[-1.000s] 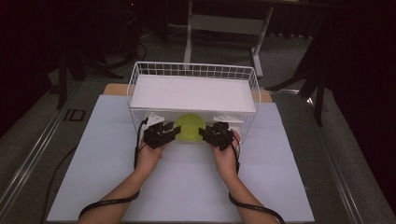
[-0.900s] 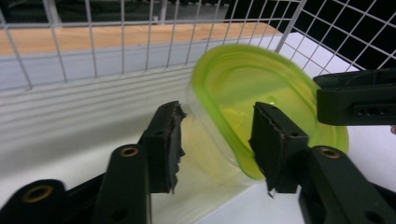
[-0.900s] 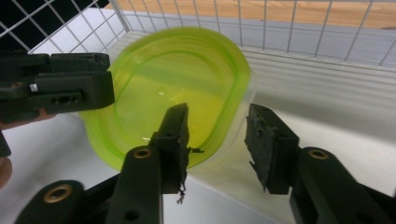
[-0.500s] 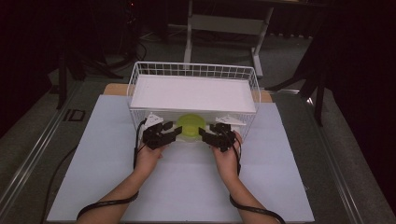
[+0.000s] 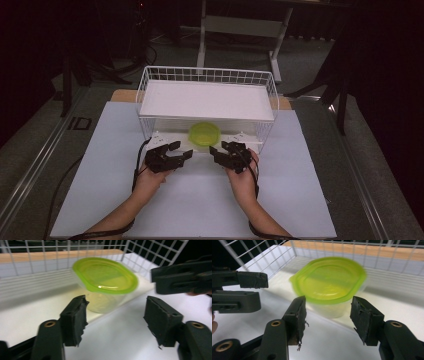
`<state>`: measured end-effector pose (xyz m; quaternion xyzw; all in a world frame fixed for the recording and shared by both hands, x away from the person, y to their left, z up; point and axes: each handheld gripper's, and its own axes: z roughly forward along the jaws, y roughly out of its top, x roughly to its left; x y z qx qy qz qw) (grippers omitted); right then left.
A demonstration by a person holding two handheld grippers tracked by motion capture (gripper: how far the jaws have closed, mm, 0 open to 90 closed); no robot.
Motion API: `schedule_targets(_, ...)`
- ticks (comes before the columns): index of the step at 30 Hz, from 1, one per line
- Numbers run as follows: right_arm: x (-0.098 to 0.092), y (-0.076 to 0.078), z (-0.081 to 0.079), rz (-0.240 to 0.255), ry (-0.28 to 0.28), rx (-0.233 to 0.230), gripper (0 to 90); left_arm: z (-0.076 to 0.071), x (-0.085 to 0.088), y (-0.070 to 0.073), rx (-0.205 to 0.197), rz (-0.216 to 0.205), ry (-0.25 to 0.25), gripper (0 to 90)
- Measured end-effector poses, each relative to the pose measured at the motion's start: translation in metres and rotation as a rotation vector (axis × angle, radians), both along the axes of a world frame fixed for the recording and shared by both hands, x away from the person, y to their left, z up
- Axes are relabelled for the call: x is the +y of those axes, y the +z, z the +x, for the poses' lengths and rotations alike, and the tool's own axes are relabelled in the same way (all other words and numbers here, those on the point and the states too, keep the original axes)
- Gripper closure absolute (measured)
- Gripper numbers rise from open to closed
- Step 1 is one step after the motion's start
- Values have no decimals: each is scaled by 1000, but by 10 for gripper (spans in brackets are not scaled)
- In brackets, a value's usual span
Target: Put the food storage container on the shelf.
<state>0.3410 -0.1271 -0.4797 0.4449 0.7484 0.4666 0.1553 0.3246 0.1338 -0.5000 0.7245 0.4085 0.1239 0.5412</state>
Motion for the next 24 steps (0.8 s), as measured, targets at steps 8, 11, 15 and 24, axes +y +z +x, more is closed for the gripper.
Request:
schedule_targets(8,8,-10,-10,-14,27,16,566,-23,9,-2,-9,-35,-73,250)
schedule_targets(11,10,-14,-10,-23,36,38,668,-30,13,-2,-12,-12,-64,110)
schedule_targets(15,15,-18,-9,-59,59,54,793,-39,17,-2,-7,-60,-108,10)
schedule_targets(24,23,-22,0,-76,40,70,900,-55,21,-10,-72,39,-58,11)
